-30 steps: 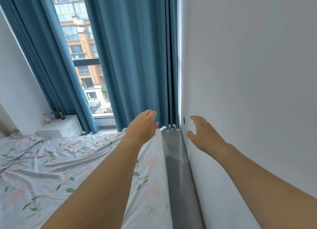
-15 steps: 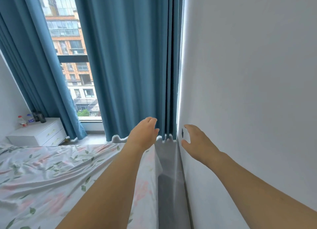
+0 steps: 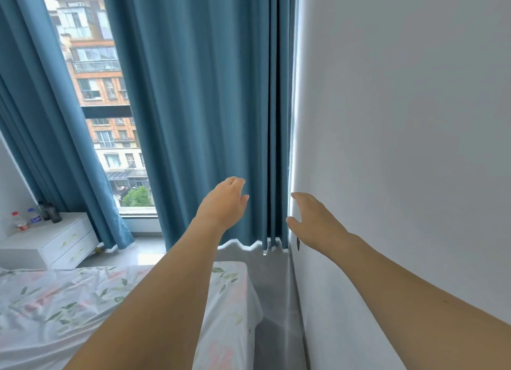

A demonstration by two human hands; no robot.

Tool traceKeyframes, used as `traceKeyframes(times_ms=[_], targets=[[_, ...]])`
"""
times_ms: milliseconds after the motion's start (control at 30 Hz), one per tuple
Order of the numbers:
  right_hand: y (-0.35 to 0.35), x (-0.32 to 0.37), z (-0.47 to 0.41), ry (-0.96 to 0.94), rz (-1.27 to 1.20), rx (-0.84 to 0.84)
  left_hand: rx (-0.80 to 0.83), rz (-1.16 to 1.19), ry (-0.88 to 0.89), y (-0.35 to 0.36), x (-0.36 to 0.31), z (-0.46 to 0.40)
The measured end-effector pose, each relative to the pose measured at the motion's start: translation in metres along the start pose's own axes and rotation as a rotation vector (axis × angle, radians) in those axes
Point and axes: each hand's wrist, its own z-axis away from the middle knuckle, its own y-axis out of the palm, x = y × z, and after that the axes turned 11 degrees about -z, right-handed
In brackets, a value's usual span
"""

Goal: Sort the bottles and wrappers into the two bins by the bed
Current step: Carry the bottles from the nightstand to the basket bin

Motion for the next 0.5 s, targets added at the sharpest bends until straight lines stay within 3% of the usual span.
traceKeyframes(times_ms=[500], targets=[[0.001,-0.045,-0.097,0.029,0.013,0.0,0.075,0.007,0.017,0.064,0.005,-0.084]])
